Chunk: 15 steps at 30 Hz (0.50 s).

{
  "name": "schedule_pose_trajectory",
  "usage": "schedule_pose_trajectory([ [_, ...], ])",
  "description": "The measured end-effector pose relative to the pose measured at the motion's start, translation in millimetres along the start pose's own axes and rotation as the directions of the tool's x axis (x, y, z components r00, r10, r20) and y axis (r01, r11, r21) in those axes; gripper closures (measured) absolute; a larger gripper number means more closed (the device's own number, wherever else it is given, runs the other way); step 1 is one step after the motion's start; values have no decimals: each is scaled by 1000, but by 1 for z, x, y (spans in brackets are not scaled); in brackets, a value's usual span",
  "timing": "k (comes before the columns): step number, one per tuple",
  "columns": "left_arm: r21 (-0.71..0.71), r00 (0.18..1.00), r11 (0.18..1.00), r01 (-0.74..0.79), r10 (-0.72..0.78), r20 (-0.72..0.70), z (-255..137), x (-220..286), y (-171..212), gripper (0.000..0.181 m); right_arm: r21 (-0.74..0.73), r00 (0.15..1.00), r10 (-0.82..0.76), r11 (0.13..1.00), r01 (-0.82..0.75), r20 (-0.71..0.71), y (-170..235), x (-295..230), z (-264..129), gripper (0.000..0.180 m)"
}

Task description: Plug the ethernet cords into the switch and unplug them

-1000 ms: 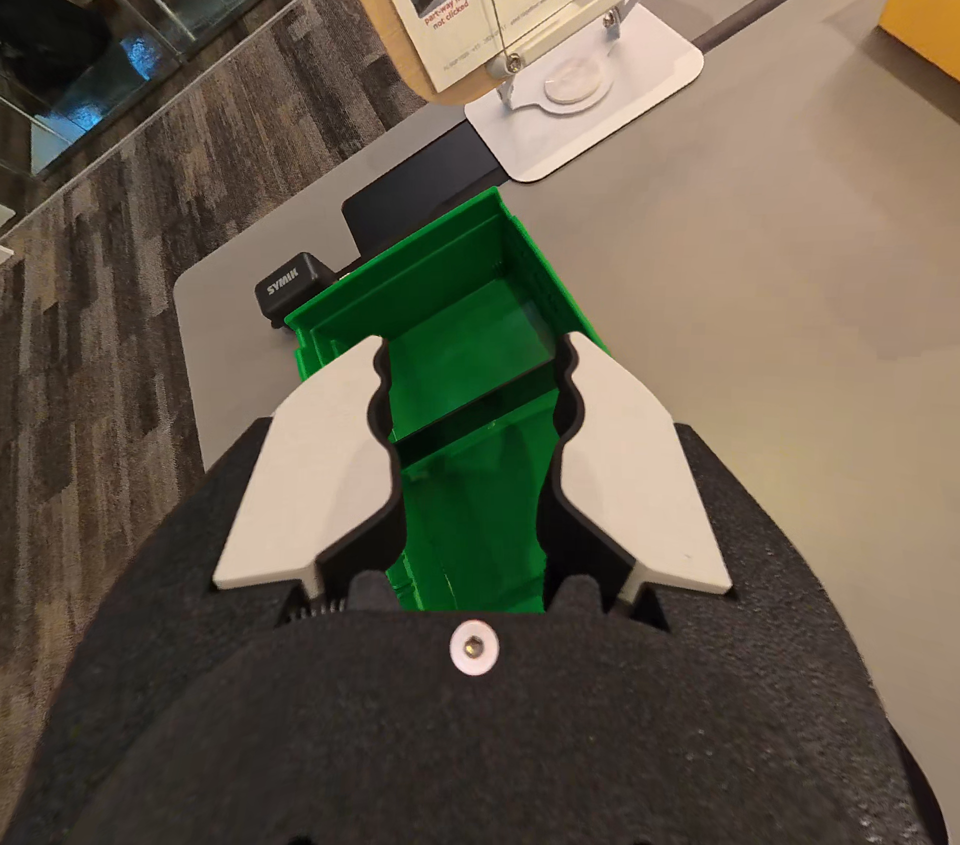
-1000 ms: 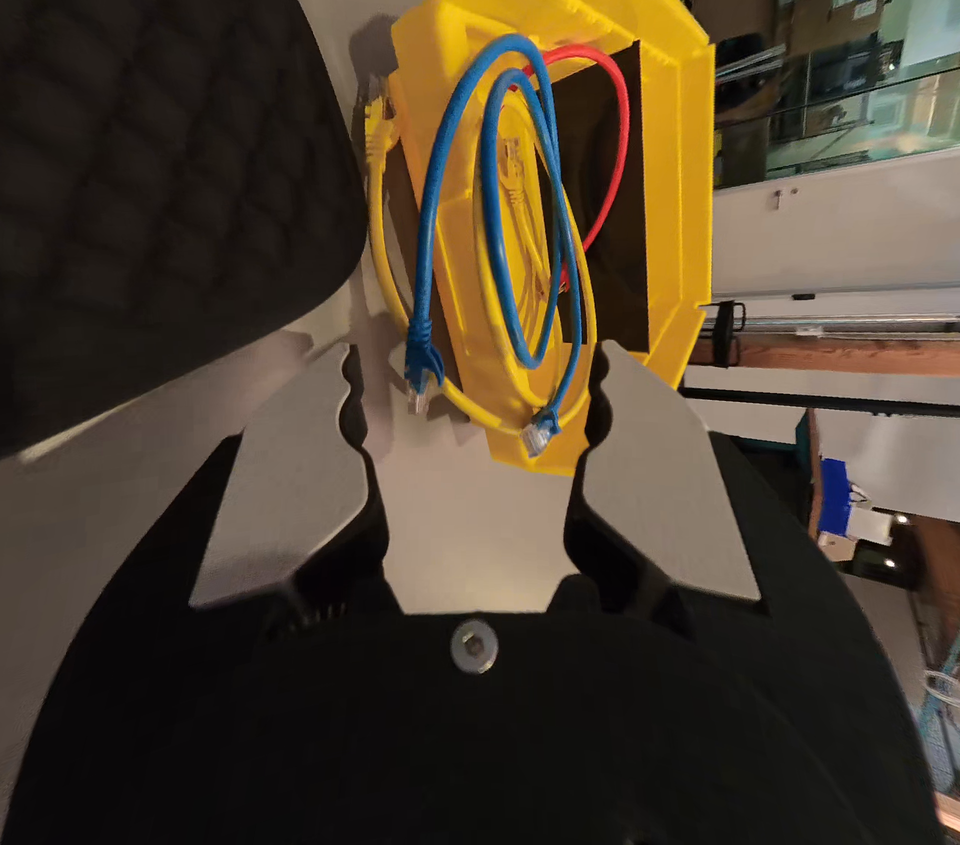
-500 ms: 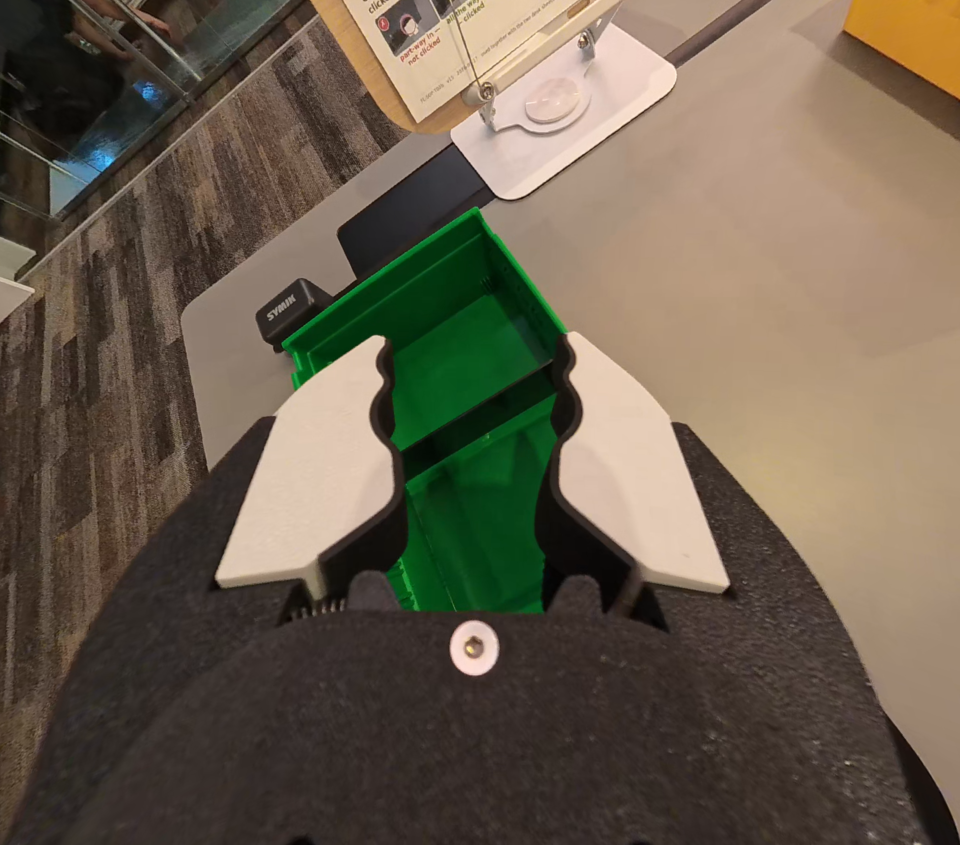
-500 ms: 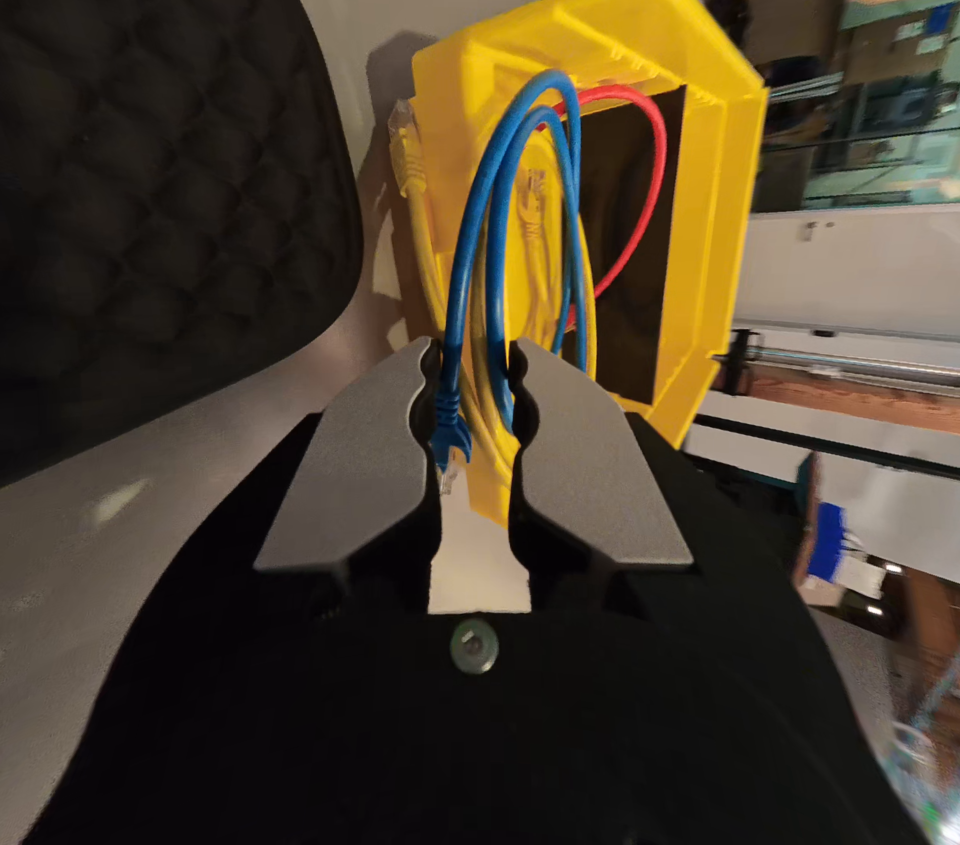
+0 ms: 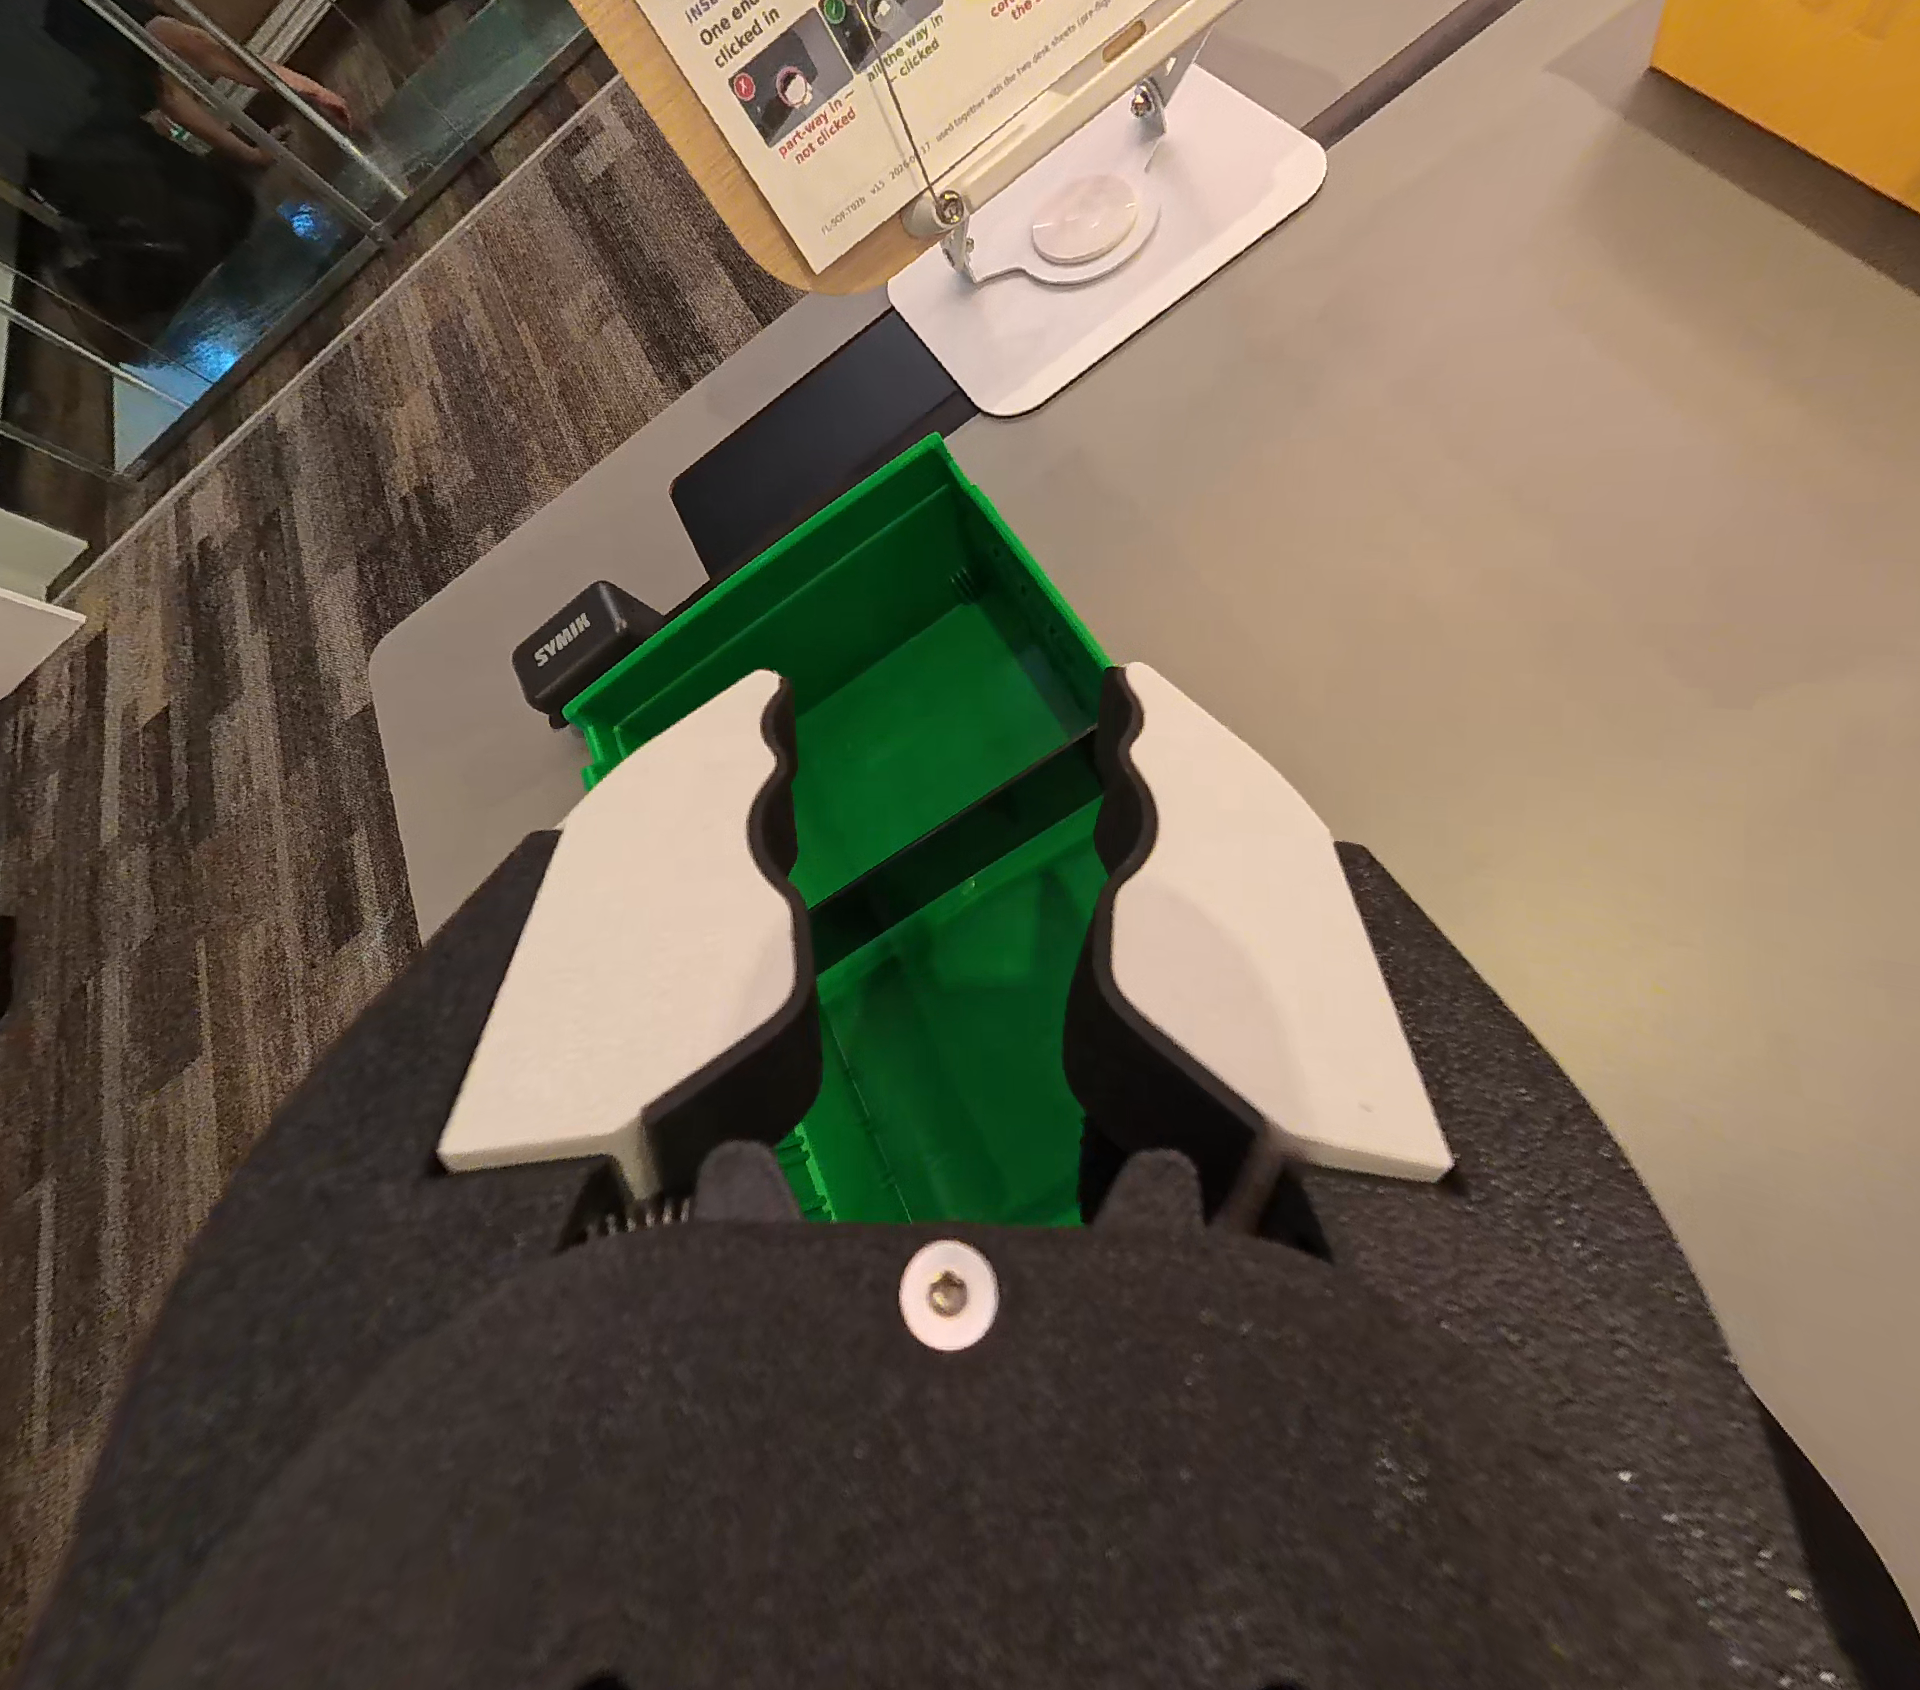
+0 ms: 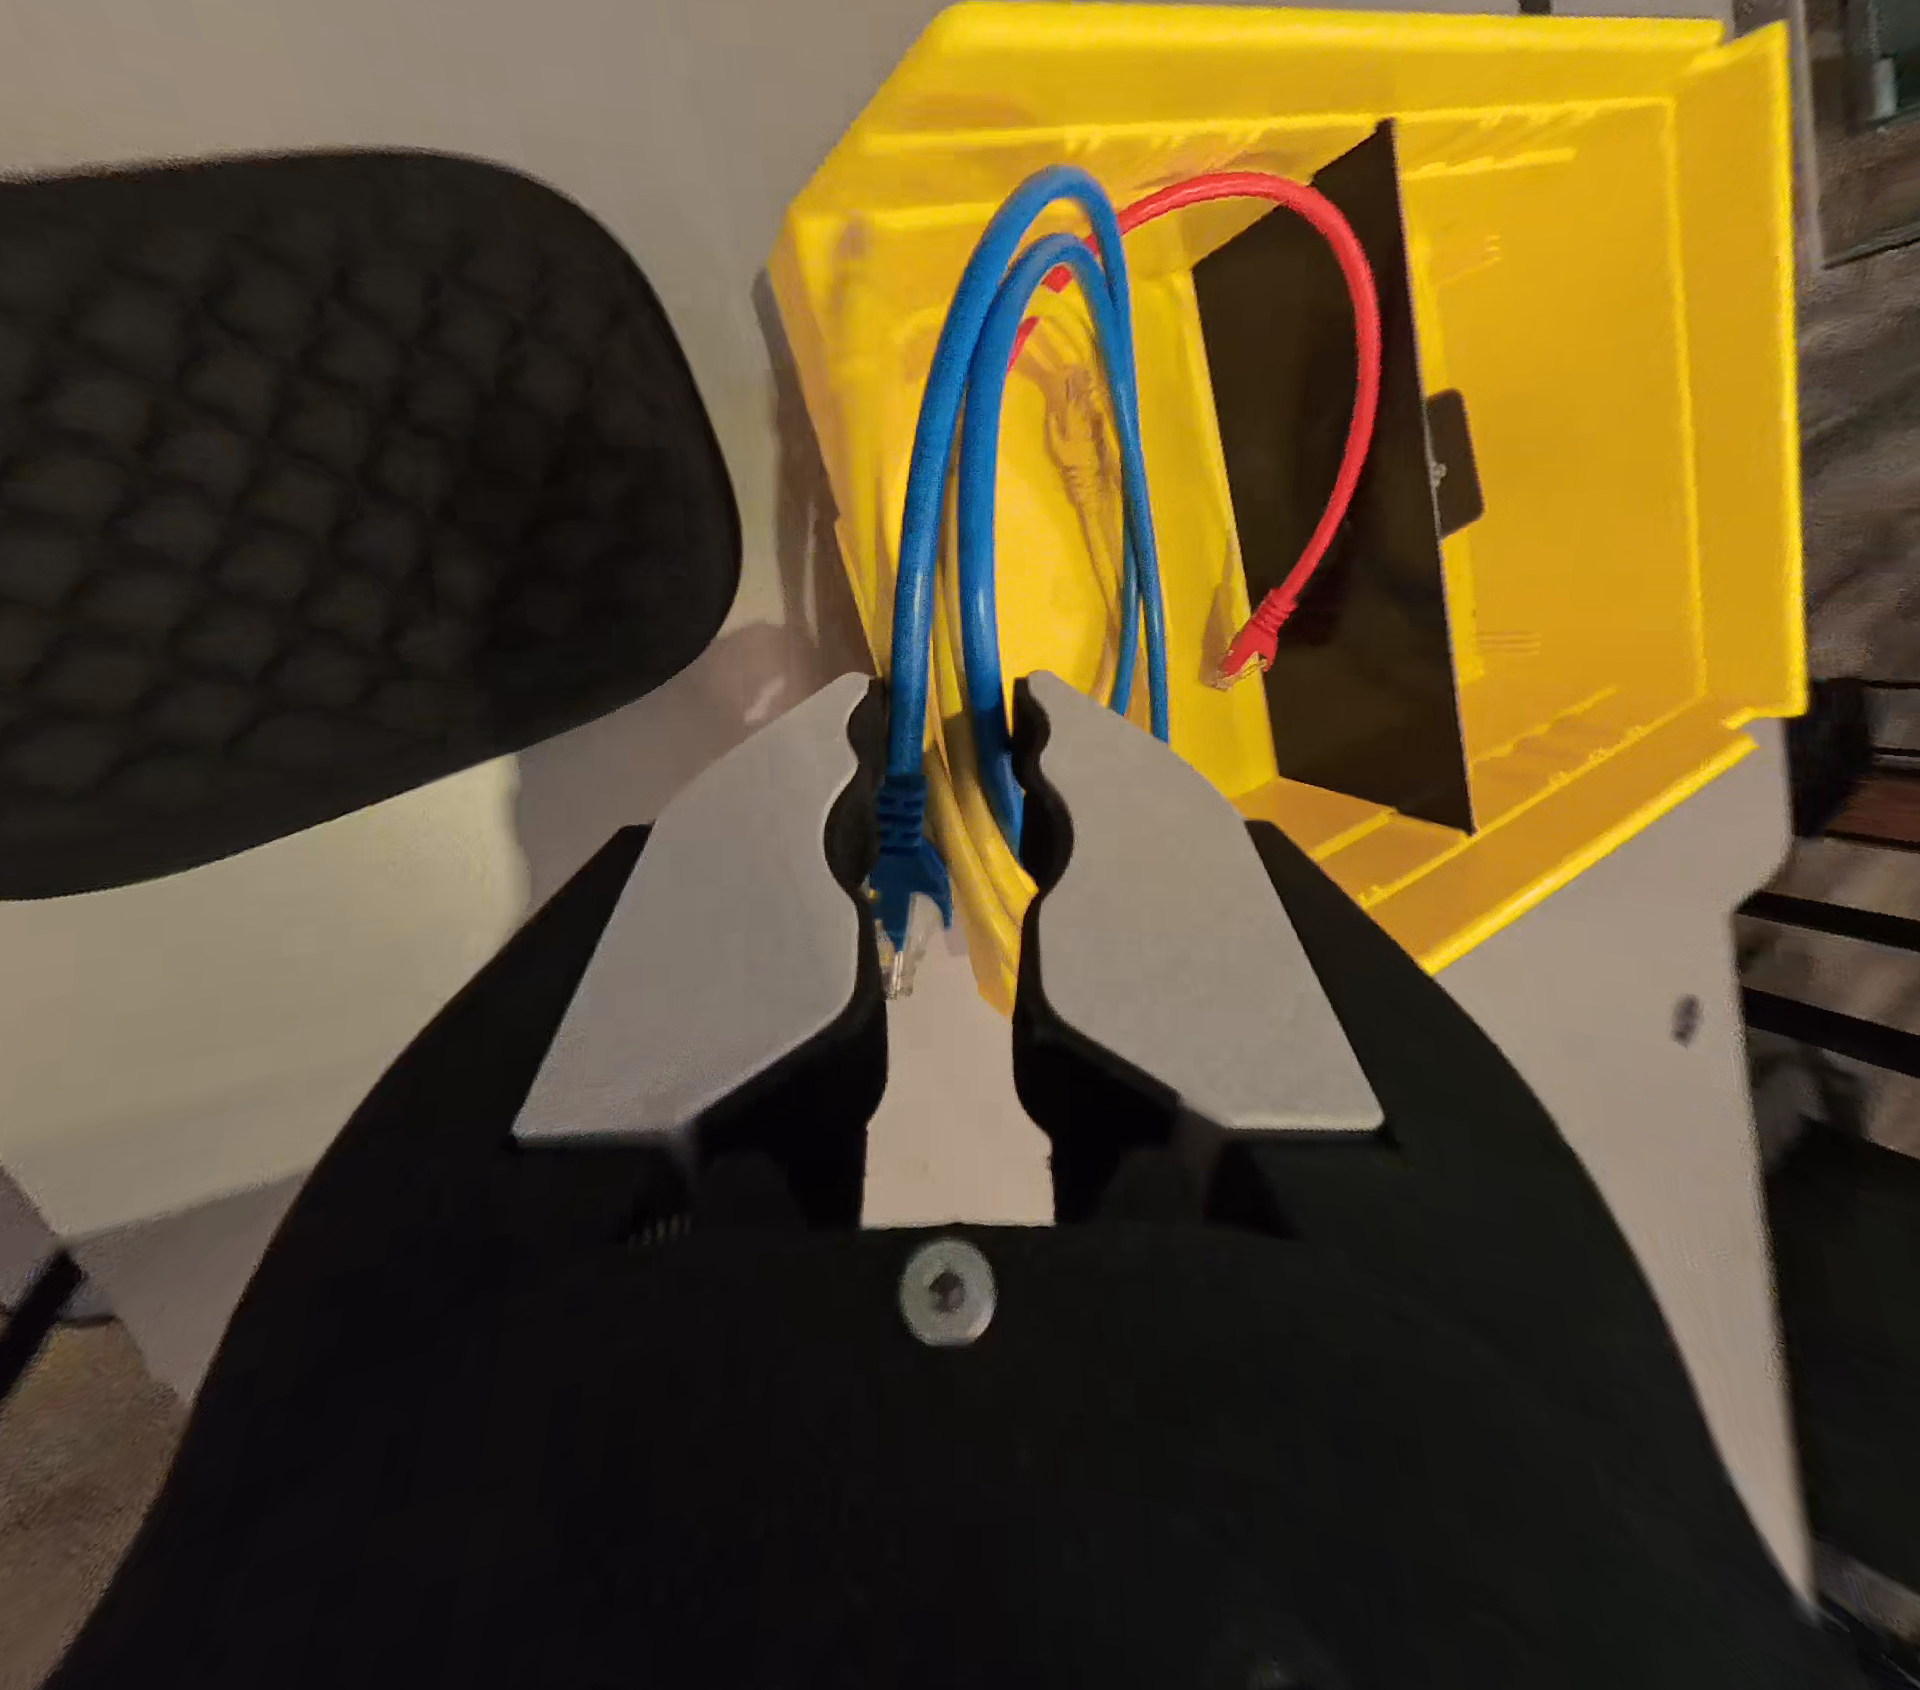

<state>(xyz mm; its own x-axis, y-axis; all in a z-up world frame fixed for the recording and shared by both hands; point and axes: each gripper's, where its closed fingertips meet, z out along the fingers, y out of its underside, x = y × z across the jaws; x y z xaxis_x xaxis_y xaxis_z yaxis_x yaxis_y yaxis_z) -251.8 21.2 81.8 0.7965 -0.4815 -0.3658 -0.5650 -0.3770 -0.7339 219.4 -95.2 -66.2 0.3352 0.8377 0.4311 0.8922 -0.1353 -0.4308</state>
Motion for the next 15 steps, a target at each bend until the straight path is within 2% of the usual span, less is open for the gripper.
schedule_pose_trajectory([
  [4, 2, 1000, 1000, -6, 6, 1, 0, 1, -2, 126, 87, 987, 161, 983, -162, 23, -3, 30, -7, 163],
  [7, 0, 1000, 1000, -17, 17, 7, 1, 3, -3, 127, 13, 993, 118, 993, -118, 13, -3, 39, 4, 164],
  [11, 0, 999, 999, -35, 35, 6, 1, 8, -5, 127, -100, 985, 98, 991, -85, 141, -16, 28, 24, 165],
  [15, 1, 998, 998, -60, 60, -2, 1, 14, -8, 127, -252, 970, 93, 967, -35, 222, -13, 13, 46, 165],
])
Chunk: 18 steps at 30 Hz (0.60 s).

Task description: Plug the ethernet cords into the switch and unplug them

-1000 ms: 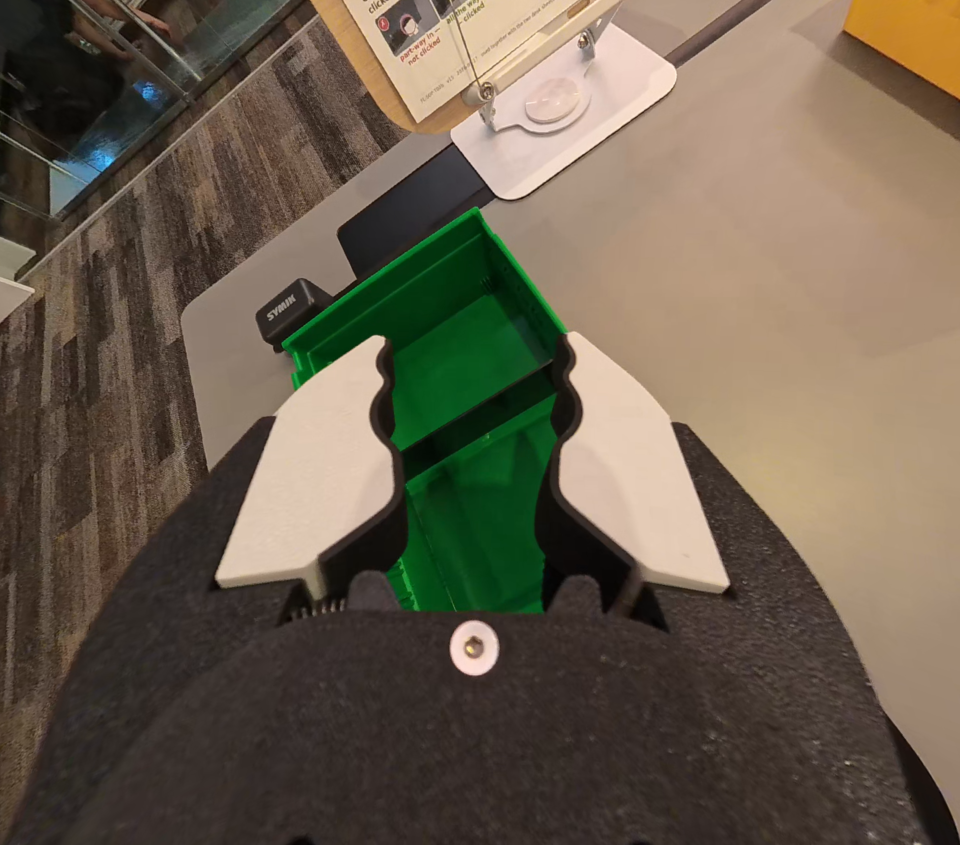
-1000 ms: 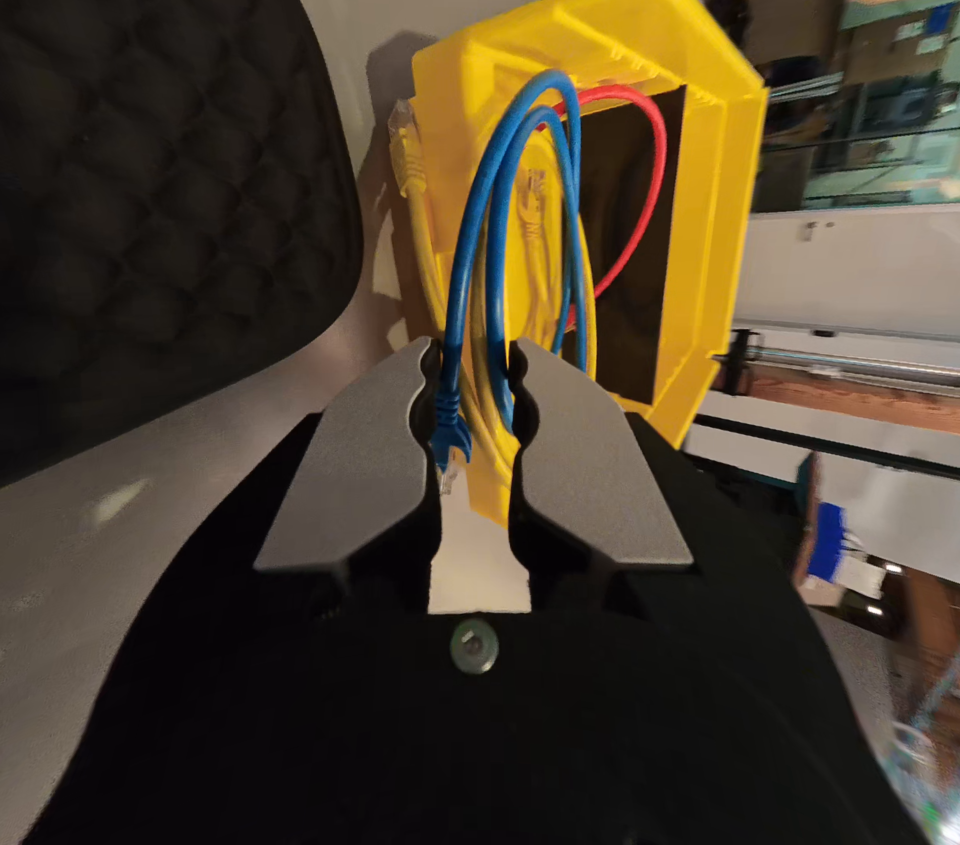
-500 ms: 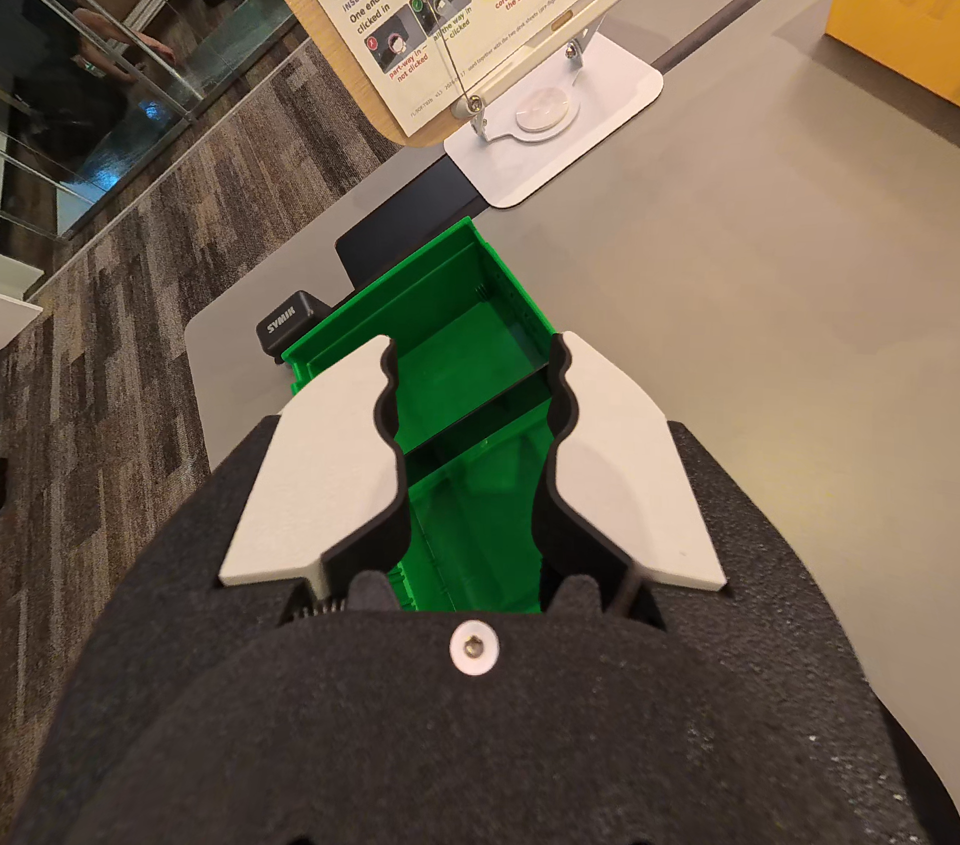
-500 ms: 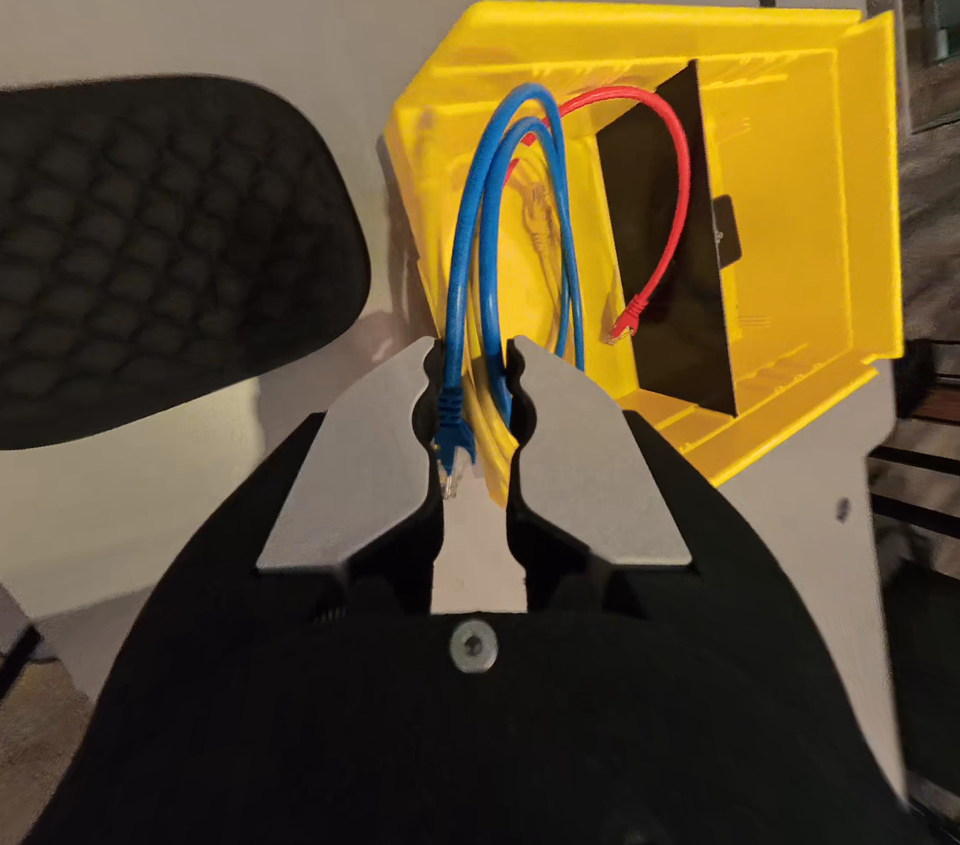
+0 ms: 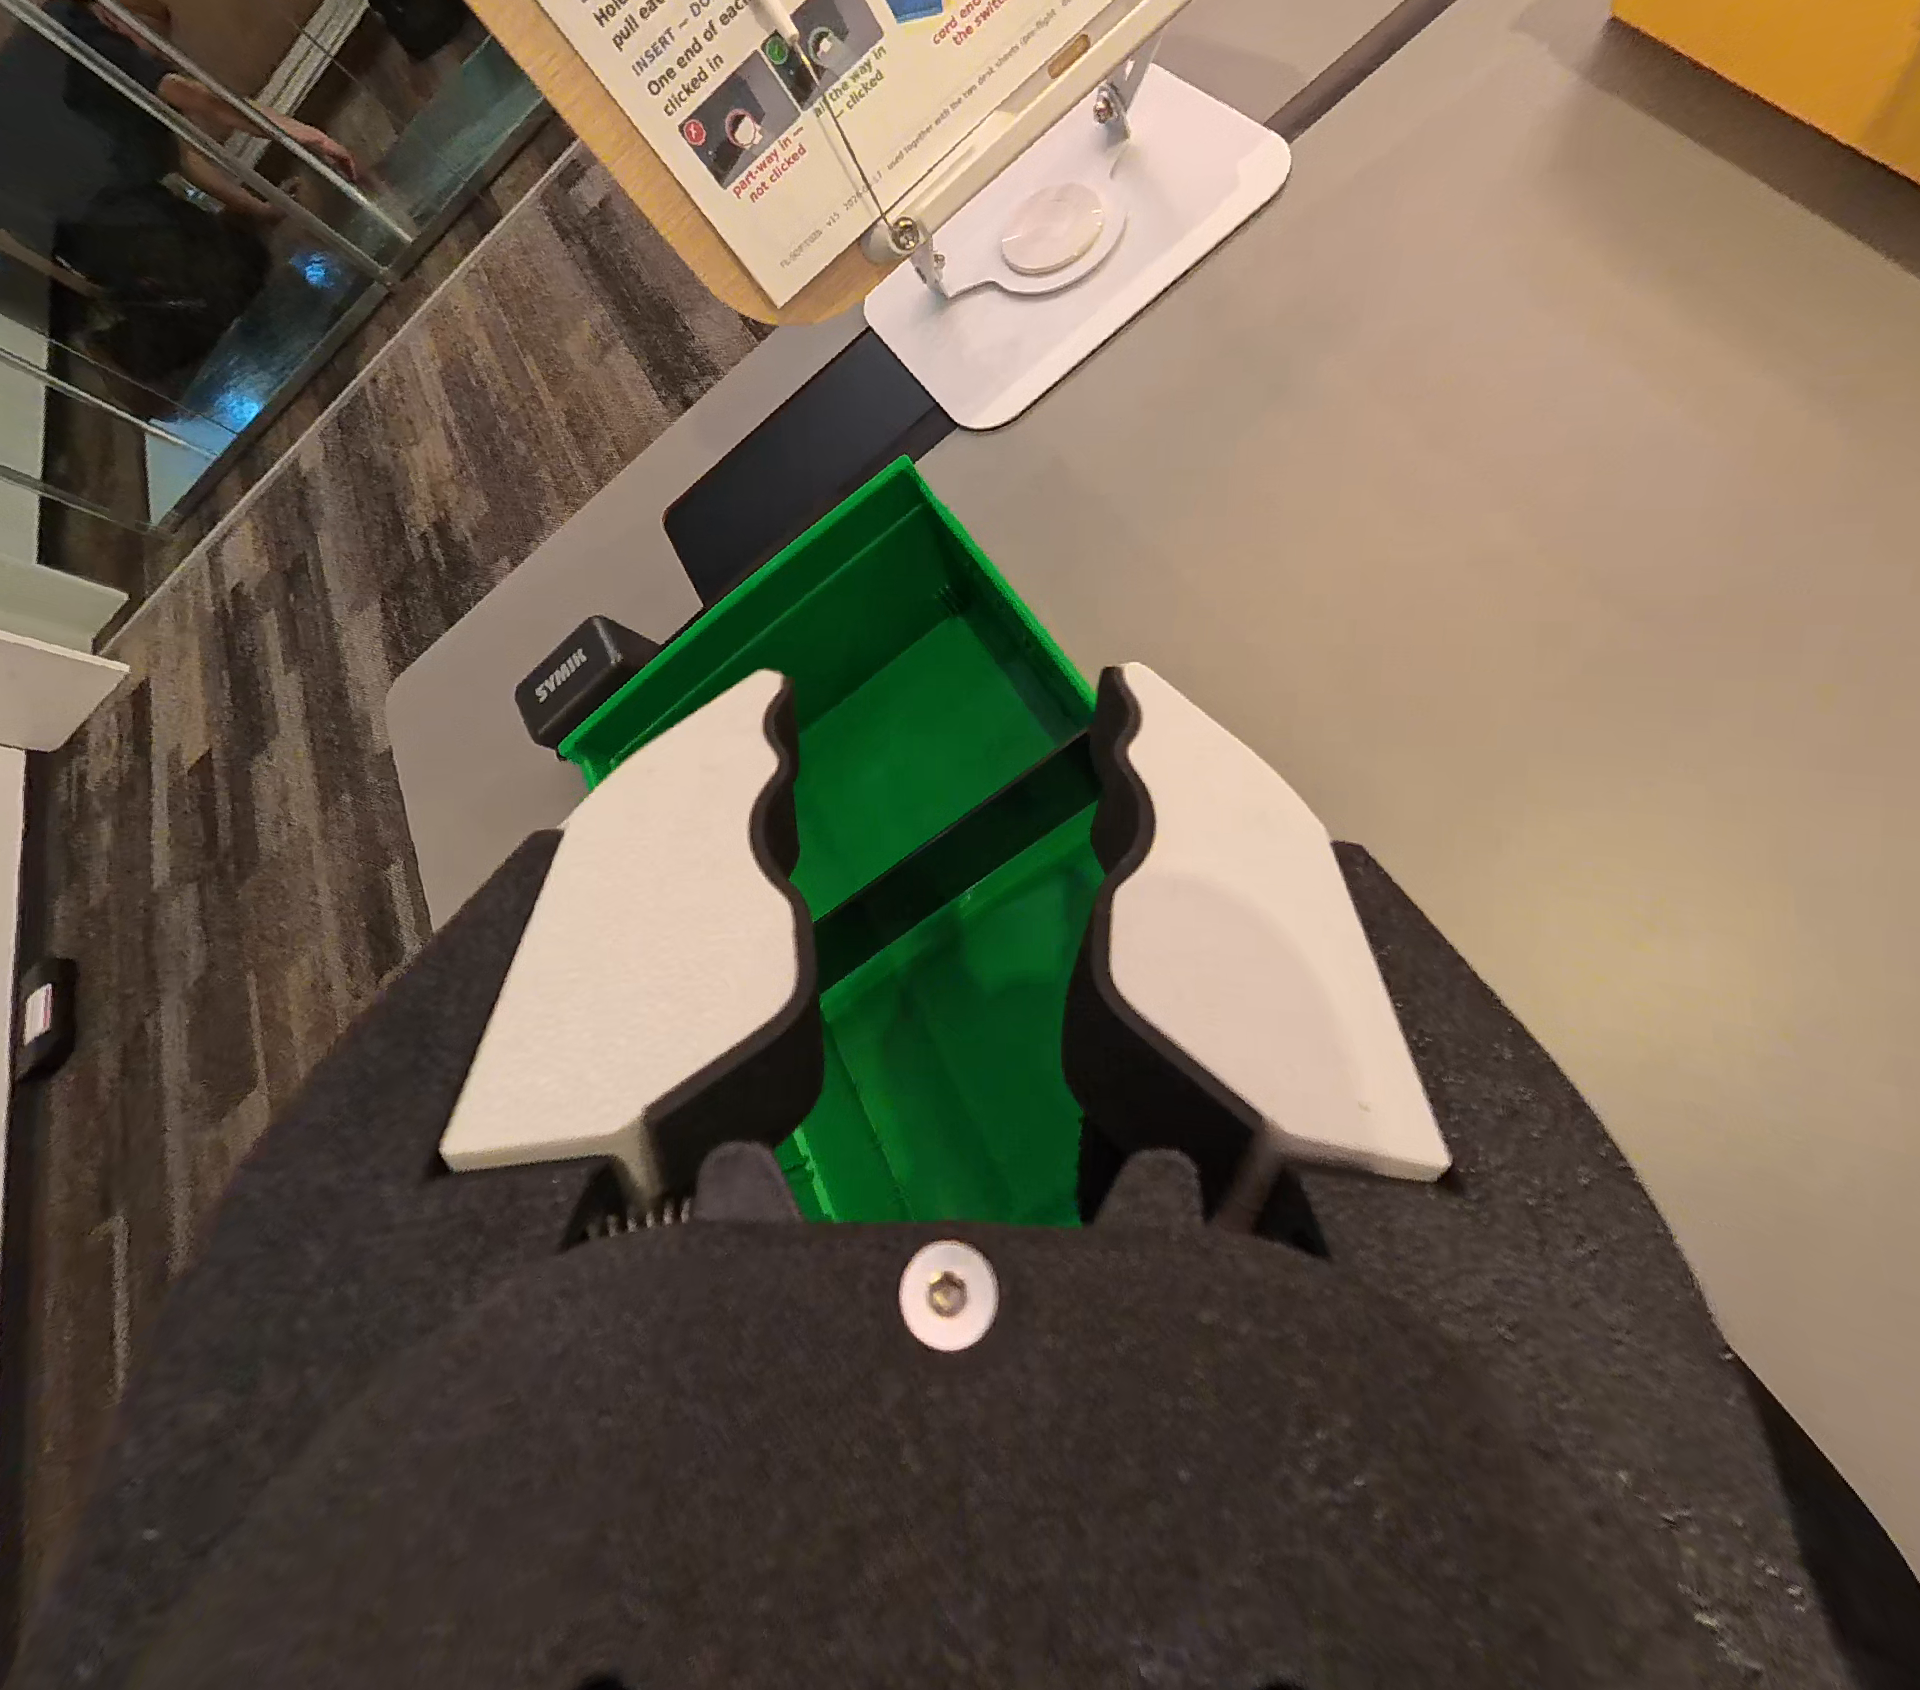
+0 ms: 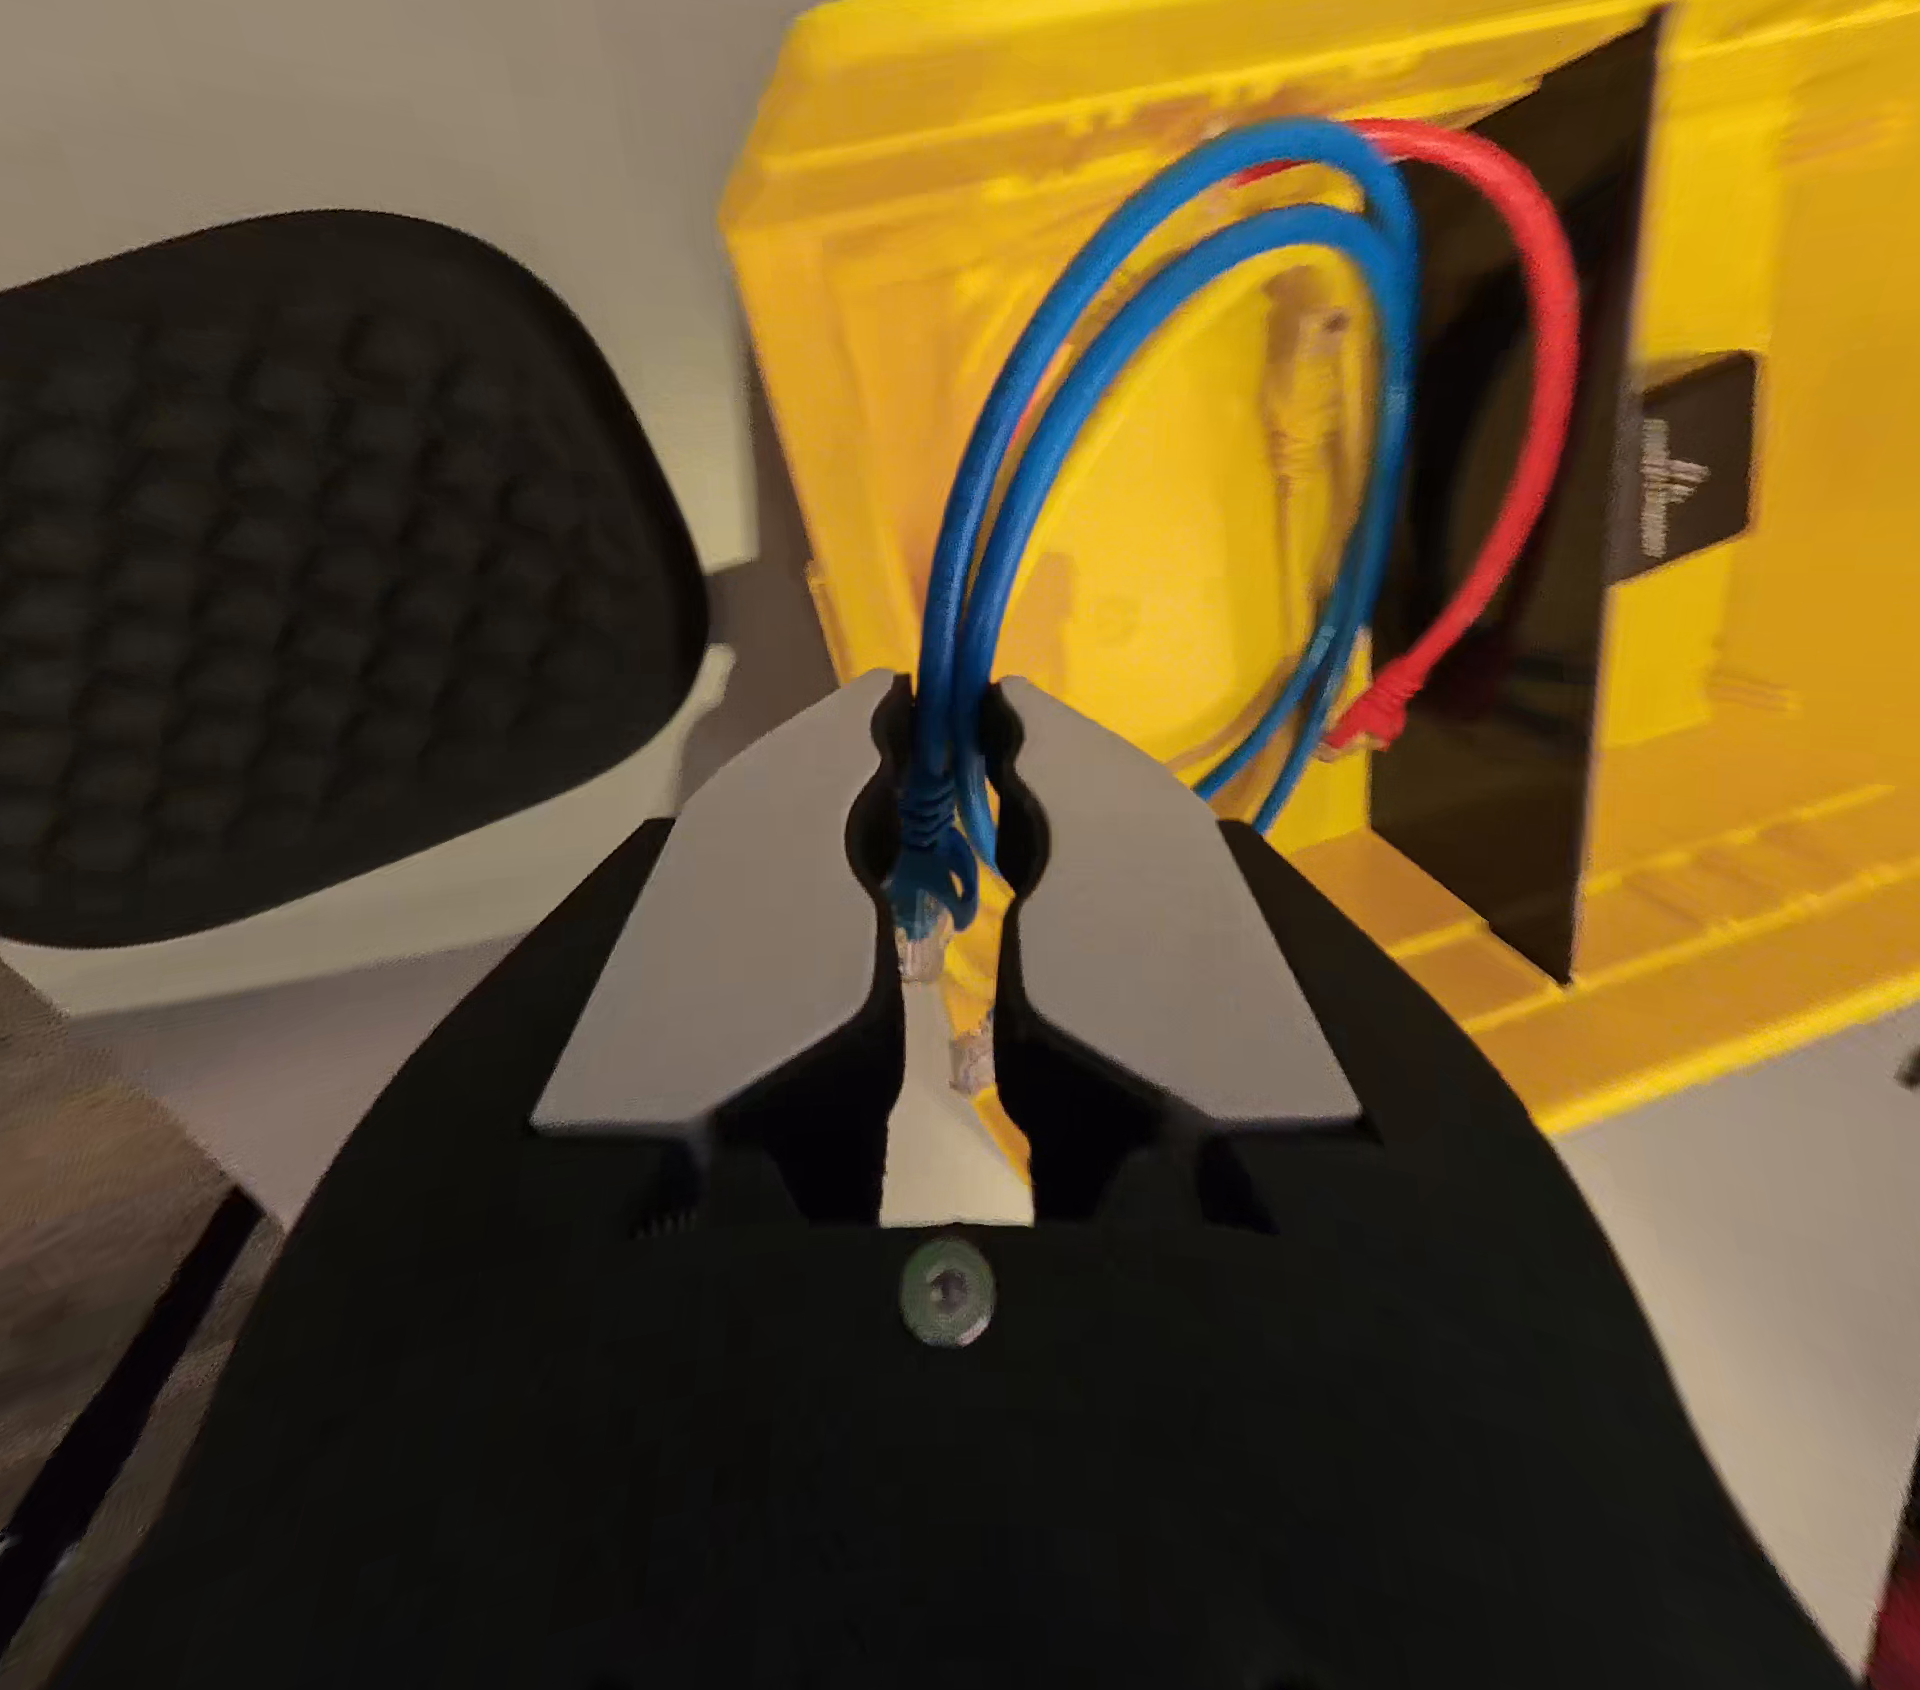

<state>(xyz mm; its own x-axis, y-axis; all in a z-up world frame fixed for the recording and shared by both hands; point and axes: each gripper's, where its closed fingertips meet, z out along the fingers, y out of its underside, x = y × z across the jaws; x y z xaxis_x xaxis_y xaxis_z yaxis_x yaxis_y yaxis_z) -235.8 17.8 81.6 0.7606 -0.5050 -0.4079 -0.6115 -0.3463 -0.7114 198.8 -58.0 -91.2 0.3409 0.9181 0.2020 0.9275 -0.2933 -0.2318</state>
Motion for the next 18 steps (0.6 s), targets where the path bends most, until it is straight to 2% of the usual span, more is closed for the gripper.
schedule_pose_trajectory([
  [4, 13, 1000, 1000, -16, 17, -10, -1, 5, -4, 128, -93, 997, 14, 996, -7, 78, 7, -10, 21, 163],
  [6, 10, 1000, 1000, -25, 25, -13, 0, 7, -4, 128, -65, 995, 44, 997, -38, 89, 5, -9, 20, 162],
  [9, 9, 999, 999, -34, 34, -17, 1, 9, -5, 128, -46, 995, 50, 998, -46, 89, 10, -9, 18, 146],
  [11, 14, 999, 999, -33, 33, -19, 1, 8, -6, 128, -13, 992, 59, 998, -58, 108, 10, -12, 13, 143],
  [15, 20, 1000, 1000, -13, 13, -15, -1, 3, -4, 127, 159, 994, 76, 983, -88, 80, -2, -9, -27, 134],
  [17, 20, 1000, 1000, 15, -15, -2, -2, -5, 0, 127, 281, 987, 149, 951, -129, -52, -7, 17, -63, 133],
  [18, 16, 999, 999, 38, -39, 10, -3, -11, 4, 126, 321, 960, 246, 927, -194, -132, -3, 36, -82, 132],
])
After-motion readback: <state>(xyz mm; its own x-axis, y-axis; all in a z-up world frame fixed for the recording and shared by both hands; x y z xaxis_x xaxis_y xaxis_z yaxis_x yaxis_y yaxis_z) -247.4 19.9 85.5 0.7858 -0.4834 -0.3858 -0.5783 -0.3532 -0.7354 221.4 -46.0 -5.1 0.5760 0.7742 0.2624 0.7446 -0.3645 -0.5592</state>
